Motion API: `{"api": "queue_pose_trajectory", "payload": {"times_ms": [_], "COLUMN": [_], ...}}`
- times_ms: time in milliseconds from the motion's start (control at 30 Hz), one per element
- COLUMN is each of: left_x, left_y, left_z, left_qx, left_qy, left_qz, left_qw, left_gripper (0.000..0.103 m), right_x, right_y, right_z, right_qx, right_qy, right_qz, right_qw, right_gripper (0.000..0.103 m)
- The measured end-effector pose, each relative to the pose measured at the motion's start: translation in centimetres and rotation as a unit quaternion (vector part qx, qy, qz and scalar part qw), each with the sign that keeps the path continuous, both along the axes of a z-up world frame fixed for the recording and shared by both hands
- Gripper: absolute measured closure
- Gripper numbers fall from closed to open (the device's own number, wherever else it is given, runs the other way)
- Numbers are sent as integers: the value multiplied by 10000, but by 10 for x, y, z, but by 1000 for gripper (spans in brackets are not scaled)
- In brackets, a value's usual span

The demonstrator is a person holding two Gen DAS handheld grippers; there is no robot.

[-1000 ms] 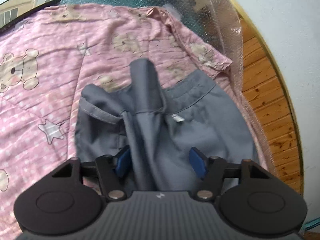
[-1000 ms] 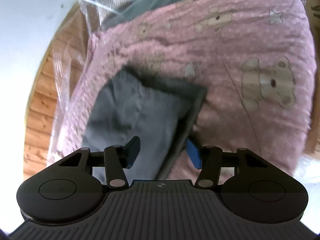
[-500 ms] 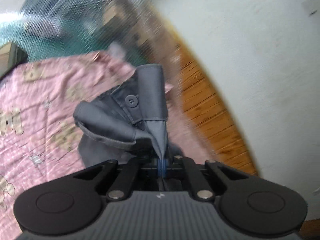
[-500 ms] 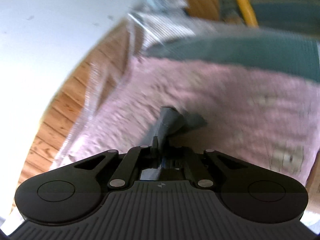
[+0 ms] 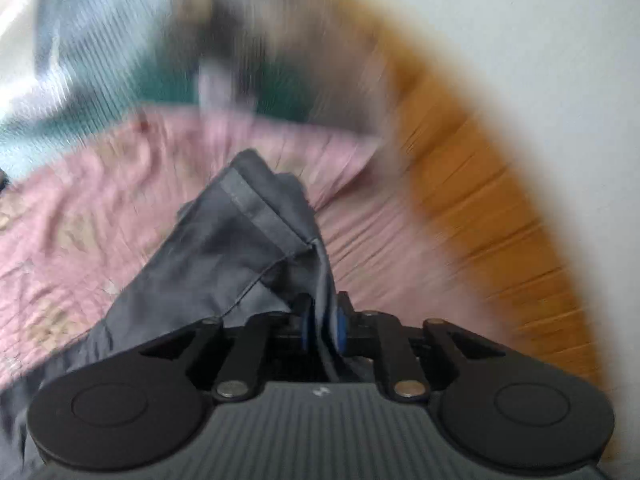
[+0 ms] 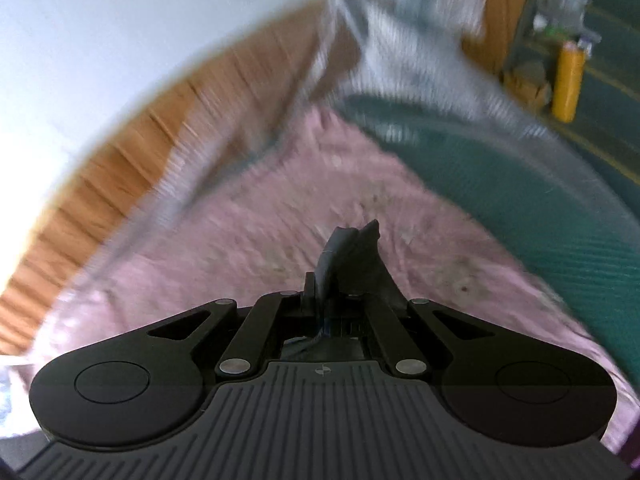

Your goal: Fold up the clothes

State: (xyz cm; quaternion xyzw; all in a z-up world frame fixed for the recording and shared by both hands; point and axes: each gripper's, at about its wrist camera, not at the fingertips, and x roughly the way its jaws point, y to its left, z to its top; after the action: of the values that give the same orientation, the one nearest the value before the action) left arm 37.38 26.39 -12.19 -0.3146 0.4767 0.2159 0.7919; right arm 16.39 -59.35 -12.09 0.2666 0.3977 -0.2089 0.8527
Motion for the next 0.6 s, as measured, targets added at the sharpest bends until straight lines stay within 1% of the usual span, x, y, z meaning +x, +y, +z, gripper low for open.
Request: {"api": "queue_pose_trajectory", "payload": {"times_ms": [33,67,100,133,167,200,233,267,300,367,400,467,500,533,567,600], "left_x": [27,50,60,58,54,51,48,45,41,29,20,3,-8,-22,-35,-50], "left_y": [-3,-4,-1,5,11,14,18,21,24,28,31,36,36,36,35,34], "left_z": [-40,-76,-100,-109,-107,-100,-92,-85,-77,-55,-44,-21,-13,-7,-2,0], "left_qx": [249,433,406,328,160,139,118,96,120,430,501,627,625,607,597,615], "left_qy": [422,821,1073,1008,778,664,550,436,347,321,264,140,47,-19,-61,-29], "left_qz": [-115,-263,-401,-174,-40,-134,-227,-321,-406,-523,-573,-677,-735,-766,-795,-816], "left_qw": [9987,9953,9926,9942,9968,9976,9982,9985,9985,9972,9967,9956,9953,9952,9950,9948], "left_gripper": [85,83,85,84,84,84,83,82,83,84,82,79,77,73,70,68], "right_x": [30,59,79,101,116,123,125,126,124,107,94,59,38,20,7,0], "right_y": [-4,-11,-16,-21,-26,-29,-31,-32,-34,-37,-39,-48,-50,-47,-40,-29], "right_z": [-29,-63,-89,-116,-139,-151,-151,-150,-148,-133,-123,-96,-80,-68,-60,-63], "right_qx": [-27,-53,-85,-164,-231,-242,-310,-372,-395,-677,-832,-853,-876,-982,-1041,-955], "right_qy": [268,507,694,940,1037,986,826,673,574,153,-32,-550,-816,-946,-991,-903], "right_qz": [41,35,34,10,-47,-77,-105,-128,-103,-81,-172,-538,-676,-703,-588,-279], "right_qw": [9996,9987,9975,9954,9943,9948,9960,9970,9975,9976,9964,9934,9905,9882,9879,9909], "right_gripper": [103,102,101,97,95,96,92,91,86,75,64,64,64,63,63,63]}}
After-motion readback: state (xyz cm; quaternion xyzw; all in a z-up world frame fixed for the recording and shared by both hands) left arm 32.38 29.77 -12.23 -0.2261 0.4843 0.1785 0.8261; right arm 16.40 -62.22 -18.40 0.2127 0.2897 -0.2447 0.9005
